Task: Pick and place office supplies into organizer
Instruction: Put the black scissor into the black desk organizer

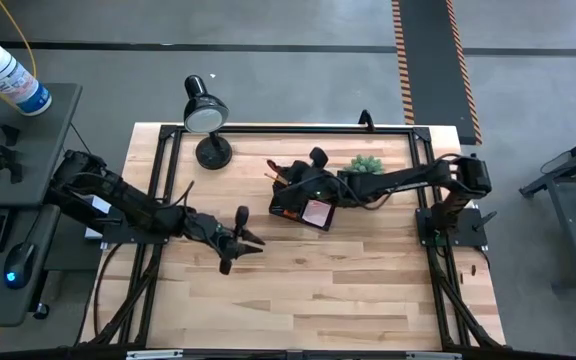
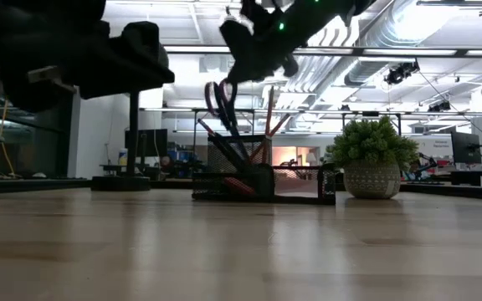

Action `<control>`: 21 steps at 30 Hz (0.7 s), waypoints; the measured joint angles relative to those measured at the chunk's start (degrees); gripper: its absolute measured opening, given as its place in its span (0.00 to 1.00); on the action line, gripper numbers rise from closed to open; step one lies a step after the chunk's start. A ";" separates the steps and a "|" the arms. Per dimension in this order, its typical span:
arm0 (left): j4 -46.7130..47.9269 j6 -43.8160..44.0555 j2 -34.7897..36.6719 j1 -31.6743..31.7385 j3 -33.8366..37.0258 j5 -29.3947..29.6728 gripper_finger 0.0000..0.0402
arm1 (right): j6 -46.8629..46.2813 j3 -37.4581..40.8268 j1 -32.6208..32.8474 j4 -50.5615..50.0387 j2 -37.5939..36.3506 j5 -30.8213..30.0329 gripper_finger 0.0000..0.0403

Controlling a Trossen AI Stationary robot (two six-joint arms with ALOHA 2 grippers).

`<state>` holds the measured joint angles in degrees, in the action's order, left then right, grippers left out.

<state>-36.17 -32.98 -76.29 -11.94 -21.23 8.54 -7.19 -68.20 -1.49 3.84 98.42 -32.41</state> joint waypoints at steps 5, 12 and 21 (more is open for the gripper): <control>2.52 0.00 0.00 -2.18 0.00 4.46 0.17 | -2.99 -0.22 -0.51 -2.44 1.87 0.55 0.07; 3.61 0.63 0.00 -2.49 0.00 4.57 0.12 | -5.19 0.20 -0.04 -3.98 2.02 1.35 0.07; 4.63 1.99 0.00 -2.47 0.00 4.59 0.08 | -8.73 0.07 0.32 -3.62 1.76 0.35 0.07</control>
<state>-31.54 -30.99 -76.29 -14.41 -21.23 13.13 -15.92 -68.14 -1.17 0.22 100.18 -32.06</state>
